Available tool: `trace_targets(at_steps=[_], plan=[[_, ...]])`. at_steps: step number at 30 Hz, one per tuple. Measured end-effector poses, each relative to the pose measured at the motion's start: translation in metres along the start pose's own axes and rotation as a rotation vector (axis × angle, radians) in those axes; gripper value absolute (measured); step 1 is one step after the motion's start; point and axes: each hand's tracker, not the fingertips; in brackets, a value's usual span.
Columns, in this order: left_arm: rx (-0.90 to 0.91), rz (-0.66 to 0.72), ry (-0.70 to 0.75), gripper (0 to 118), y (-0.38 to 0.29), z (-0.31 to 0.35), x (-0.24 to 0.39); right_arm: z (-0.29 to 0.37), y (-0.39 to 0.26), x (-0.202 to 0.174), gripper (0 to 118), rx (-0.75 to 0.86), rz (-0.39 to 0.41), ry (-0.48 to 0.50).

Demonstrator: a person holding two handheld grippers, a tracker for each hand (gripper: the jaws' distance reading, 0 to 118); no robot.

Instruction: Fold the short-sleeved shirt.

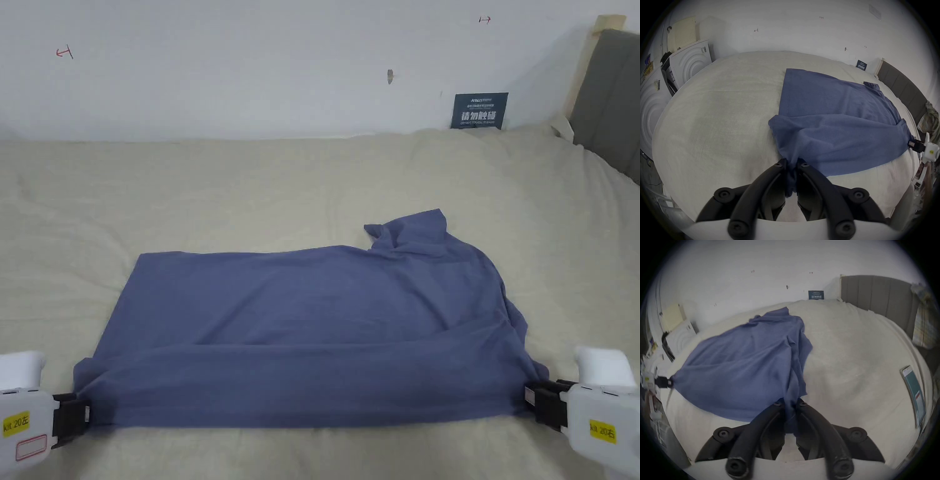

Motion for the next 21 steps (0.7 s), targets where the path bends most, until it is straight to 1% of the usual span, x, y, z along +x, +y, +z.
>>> trace_targets(at_steps=[1,2,3,5,6,7,8,10,12,13,14,17,19,21], plan=[[0.002,-0.004,0.000,11,-0.001,0.004,0.000,-0.001,0.000,-0.004,9,-0.001,0.026,-0.016],[0.006,-0.009,-0.005,11,-0.002,0.008,-0.001,0.001,-0.001,-0.005,9,0.019,0.080,-0.045],[0.010,-0.010,-0.008,11,-0.003,0.012,-0.002,0.005,0.000,-0.007,9,-0.002,0.091,-0.027],[0.020,-0.001,-0.026,11,-0.007,0.021,-0.005,0.015,0.002,-0.005,9,0.014,0.081,-0.027],[0.020,0.004,-0.033,11,-0.008,0.025,-0.007,0.021,0.004,-0.002,9,0.015,0.070,-0.006],[0.026,0.006,-0.037,11,-0.010,0.030,-0.007,0.029,0.006,0.001,9,0.038,0.045,-0.005],[0.032,0.005,-0.039,11,-0.013,0.035,-0.006,0.036,0.008,0.004,9,0.033,0.028,0.024],[0.035,-0.011,-0.028,11,-0.019,0.044,-0.004,0.051,0.010,0.008,9,0.060,0.010,0.023],[0.036,-0.033,-0.022,11,-0.027,0.054,-0.002,0.067,0.010,0.012,9,0.053,0.019,0.033],[0.036,-0.038,-0.027,11,-0.031,0.061,-0.002,0.074,0.008,0.014,9,0.047,0.035,0.044],[0.035,-0.043,-0.027,11,-0.036,0.067,-0.002,0.082,0.005,0.015,9,0.040,0.047,0.048],[0.039,-0.039,-0.023,11,-0.057,0.084,-0.002,0.103,-0.011,0.021,9,0.018,0.045,0.061],[0.033,-0.014,-0.036,11,-0.076,0.091,-0.004,0.113,-0.030,0.026,9,-0.001,0.030,0.055],[0.007,-0.005,-0.038,11,-0.096,0.094,-0.004,0.116,-0.048,0.033,9,-0.029,-0.011,0.059]])
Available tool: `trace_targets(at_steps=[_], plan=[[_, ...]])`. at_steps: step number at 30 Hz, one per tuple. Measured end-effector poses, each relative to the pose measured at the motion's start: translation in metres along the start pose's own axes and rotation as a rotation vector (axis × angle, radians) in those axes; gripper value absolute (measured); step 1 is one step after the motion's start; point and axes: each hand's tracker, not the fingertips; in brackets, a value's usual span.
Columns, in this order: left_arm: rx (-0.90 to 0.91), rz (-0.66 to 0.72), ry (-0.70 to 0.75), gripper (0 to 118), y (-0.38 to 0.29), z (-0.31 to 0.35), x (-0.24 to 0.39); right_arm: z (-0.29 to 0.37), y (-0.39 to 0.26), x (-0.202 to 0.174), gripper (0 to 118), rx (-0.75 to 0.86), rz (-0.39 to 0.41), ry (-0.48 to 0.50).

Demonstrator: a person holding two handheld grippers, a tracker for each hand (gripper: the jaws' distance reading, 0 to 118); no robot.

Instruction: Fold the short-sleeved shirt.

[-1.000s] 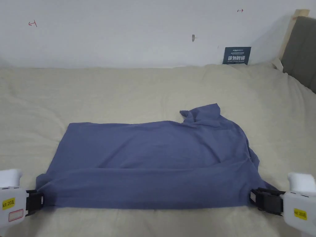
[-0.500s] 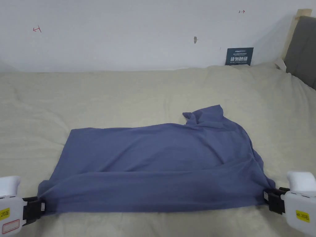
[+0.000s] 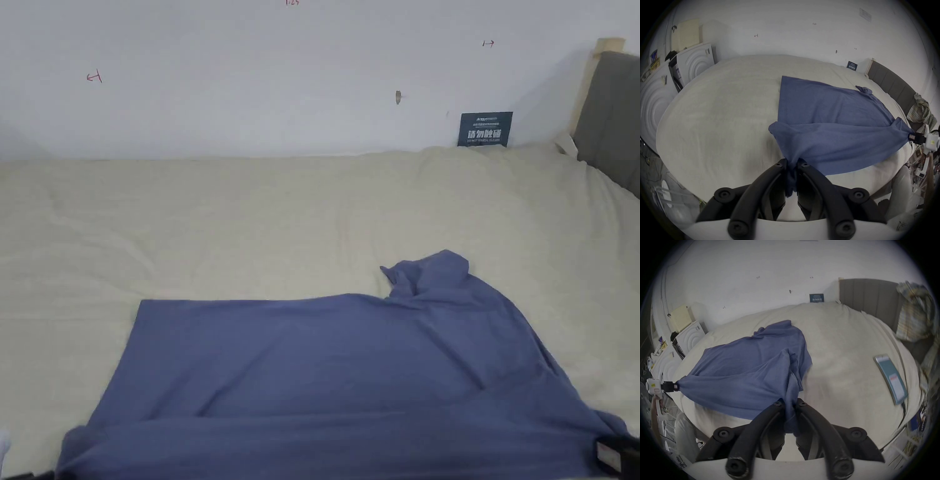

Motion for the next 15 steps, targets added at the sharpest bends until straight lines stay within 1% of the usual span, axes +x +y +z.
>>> trace_targets(at_steps=[2,4,5,6,7,8,9,10,11,13,14,15], plan=[[-0.026,-0.003,-0.004,11,-0.015,-0.003,-0.001,-0.002,-0.017,0.006,9,-0.024,-0.028,0.003],[-0.050,-0.007,-0.018,11,-0.022,-0.011,-0.005,-0.007,-0.027,0.008,9,-0.030,-0.027,0.003],[-0.043,-0.005,-0.015,11,-0.024,-0.013,-0.006,-0.009,-0.028,0.007,13,-0.031,-0.028,0.003],[-0.036,-0.001,-0.020,12,-0.024,-0.014,-0.007,-0.010,-0.028,0.006,26,-0.020,-0.028,-0.021],[-0.038,0.007,-0.020,27,-0.023,-0.015,-0.007,-0.011,-0.026,0.006,54,-0.005,-0.024,-0.067],[-0.027,0.018,0.012,54,-0.023,-0.014,-0.007,-0.011,-0.023,0.007,74,0.002,-0.021,-0.087],[-0.029,0.013,0.023,87,-0.022,-0.014,-0.007,-0.007,-0.019,0.007,87,0.022,-0.040,-0.081],[-0.028,0.012,0.027,109,-0.020,-0.012,-0.007,-0.001,-0.014,0.009,87,0.063,-0.060,-0.059],[0.004,0.020,0.022,109,-0.016,-0.005,-0.010,0.002,-0.009,0.009,87,0.073,-0.070,-0.042],[0.044,0.048,0.009,109,-0.002,0.003,-0.011,0.011,0.004,0.007,86,0.118,-0.085,-0.042],[0.064,0.047,0.014,109,0.006,0.007,-0.009,0.015,0.012,0.006,84,0.140,-0.080,-0.027],[0.078,0.047,0.019,106,0.014,0.011,-0.008,0.017,0.019,0.003,78,0.156,-0.075,-0.016]])
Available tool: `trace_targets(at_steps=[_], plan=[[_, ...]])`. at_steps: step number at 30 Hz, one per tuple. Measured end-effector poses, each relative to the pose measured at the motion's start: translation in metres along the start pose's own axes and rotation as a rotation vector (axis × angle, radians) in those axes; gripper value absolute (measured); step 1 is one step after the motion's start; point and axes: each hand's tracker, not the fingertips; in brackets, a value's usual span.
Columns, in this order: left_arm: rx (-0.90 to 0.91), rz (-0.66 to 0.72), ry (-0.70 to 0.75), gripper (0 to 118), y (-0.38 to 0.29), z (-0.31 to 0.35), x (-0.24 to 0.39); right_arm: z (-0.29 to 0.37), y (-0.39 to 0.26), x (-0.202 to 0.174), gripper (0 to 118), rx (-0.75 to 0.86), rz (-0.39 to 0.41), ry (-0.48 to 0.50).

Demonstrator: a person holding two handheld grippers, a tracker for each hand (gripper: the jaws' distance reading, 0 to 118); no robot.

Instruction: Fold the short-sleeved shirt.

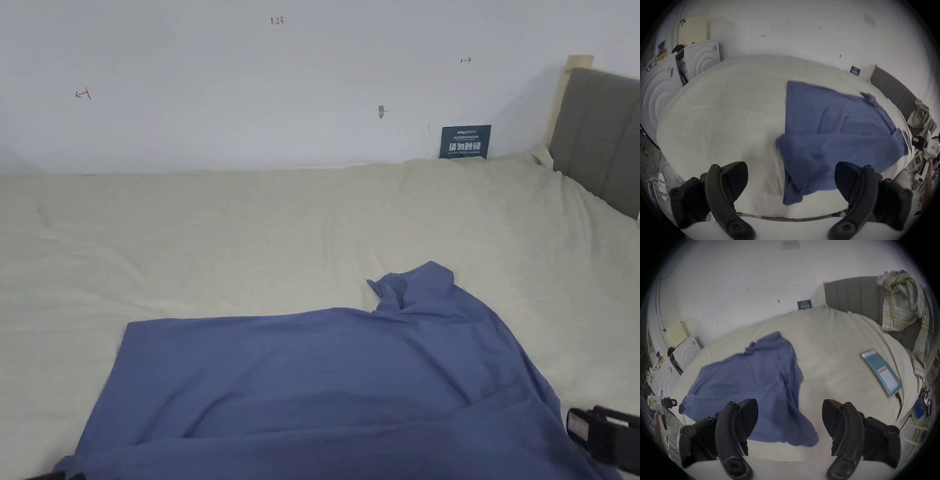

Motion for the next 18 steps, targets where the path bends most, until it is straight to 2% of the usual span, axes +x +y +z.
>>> trace_targets(at_steps=[1,2,3,4,5,6,7,15,18], plan=[[0.051,-0.008,0.003,88,0.010,0.006,0.006,0.002,0.008,-0.005,59,0.009,0.012,0.007],[0.081,-0.018,-0.011,64,0.019,0.009,0.010,0.002,0.014,-0.010,35,0.024,0.024,0.004],[0.105,-0.023,-0.020,33,0.028,0.010,0.017,-0.001,0.021,-0.015,15,0.052,0.033,-0.014],[0.120,-0.029,-0.022,7,0.037,0.007,0.024,-0.006,0.027,-0.020,9,0.068,0.044,-0.025],[0.127,-0.046,-0.015,7,0.046,0.002,0.030,-0.013,0.033,-0.022,7,0.063,0.049,-0.012],[0.143,-0.048,0.003,6,0.054,-0.002,0.037,-0.021,0.040,-0.025,0,0.053,0.044,0.001],[0.134,-0.055,-0.005,0,0.062,-0.008,0.043,-0.029,0.046,-0.028,0,0.045,0.031,0.027],[0.155,-0.050,-0.061,0,0.104,-0.049,0.075,-0.122,0.115,-0.040,0,-0.065,0.028,0.065],[0.141,-0.056,-0.056,0,0.111,-0.066,0.080,-0.172,0.141,-0.041,1,-0.111,0.024,0.027]])
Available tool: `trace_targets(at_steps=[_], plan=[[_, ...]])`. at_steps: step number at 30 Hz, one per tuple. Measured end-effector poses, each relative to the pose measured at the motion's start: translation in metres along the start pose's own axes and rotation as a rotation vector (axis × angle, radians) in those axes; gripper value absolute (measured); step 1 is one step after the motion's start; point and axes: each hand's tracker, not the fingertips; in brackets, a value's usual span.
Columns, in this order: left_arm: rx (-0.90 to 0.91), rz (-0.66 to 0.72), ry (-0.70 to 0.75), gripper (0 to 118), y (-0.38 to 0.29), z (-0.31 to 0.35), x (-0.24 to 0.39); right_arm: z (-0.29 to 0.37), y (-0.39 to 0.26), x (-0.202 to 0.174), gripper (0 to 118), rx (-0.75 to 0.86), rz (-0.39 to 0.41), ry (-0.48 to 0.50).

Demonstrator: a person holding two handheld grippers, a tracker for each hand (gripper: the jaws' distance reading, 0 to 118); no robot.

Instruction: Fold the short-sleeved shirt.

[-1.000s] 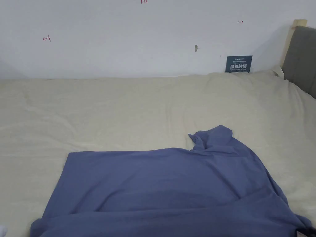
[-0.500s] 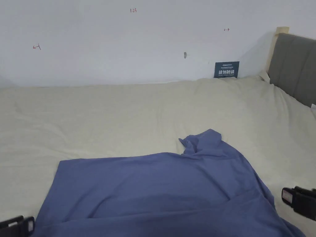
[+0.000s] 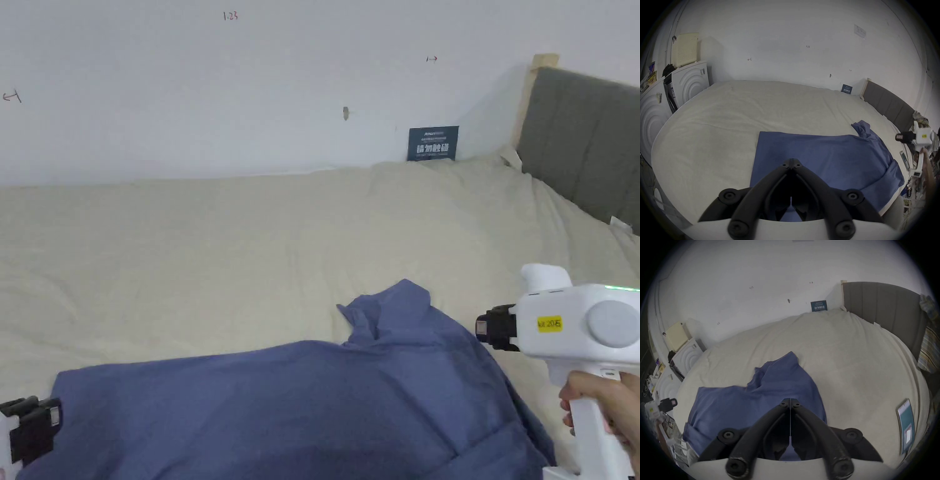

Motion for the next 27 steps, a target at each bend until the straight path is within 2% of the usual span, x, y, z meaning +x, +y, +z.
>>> trace_targets(at_steps=[1,3,4,9,12,14,15,16,17,19,22,23,24,25,27], plan=[[-0.004,-0.002,0.002,0,0.000,-0.007,0.000,-0.020,0.011,0.003,22,-0.061,-0.007,0.005],[-0.024,0.004,0.011,0,0.002,-0.020,0.000,-0.060,0.027,0.010,78,-0.172,-0.024,-0.009],[-0.039,0.006,0.007,0,0.002,-0.026,-0.001,-0.077,0.030,0.011,90,-0.202,-0.037,-0.039],[-0.095,-0.028,0.020,0,0.000,-0.050,-0.002,-0.132,0.040,0.016,89,-0.269,-0.042,-0.116],[-0.118,-0.030,0.027,0,-0.002,-0.059,-0.004,-0.135,0.035,0.006,86,-0.295,0.012,-0.138],[-0.134,-0.022,0.026,0,-0.004,-0.063,-0.008,-0.131,0.031,-0.003,71,-0.292,0.087,-0.190],[-0.136,-0.020,0.028,0,-0.005,-0.065,-0.008,-0.130,0.035,-0.001,57,-0.283,0.119,-0.191],[-0.141,-0.017,0.030,0,-0.006,-0.067,-0.009,-0.126,0.035,-0.002,20,-0.269,0.136,-0.181],[-0.146,-0.013,0.031,0,-0.007,-0.067,-0.009,-0.122,0.037,-0.002,0,-0.263,0.142,-0.190],[-0.152,-0.010,0.028,0,-0.006,-0.070,-0.010,-0.120,0.041,0.003,0,-0.265,0.089,-0.167],[-0.157,0.002,0.016,0,0.003,-0.072,-0.016,-0.114,0.043,-0.003,0,-0.270,0.103,-0.165],[-0.175,0.011,0.003,8,0.008,-0.075,-0.018,-0.115,0.047,-0.003,0,-0.265,0.103,-0.168],[-0.184,0.011,0.004,34,0.014,-0.079,-0.021,-0.112,0.048,-0.005,0,-0.255,0.110,-0.168],[-0.173,0.012,0.009,80,0.019,-0.082,-0.024,-0.108,0.050,-0.006,0,-0.252,0.120,-0.167],[-0.193,0.023,0.031,99,0.033,-0.096,-0.031,-0.103,0.054,-0.003,0,-0.238,0.122,-0.147]])
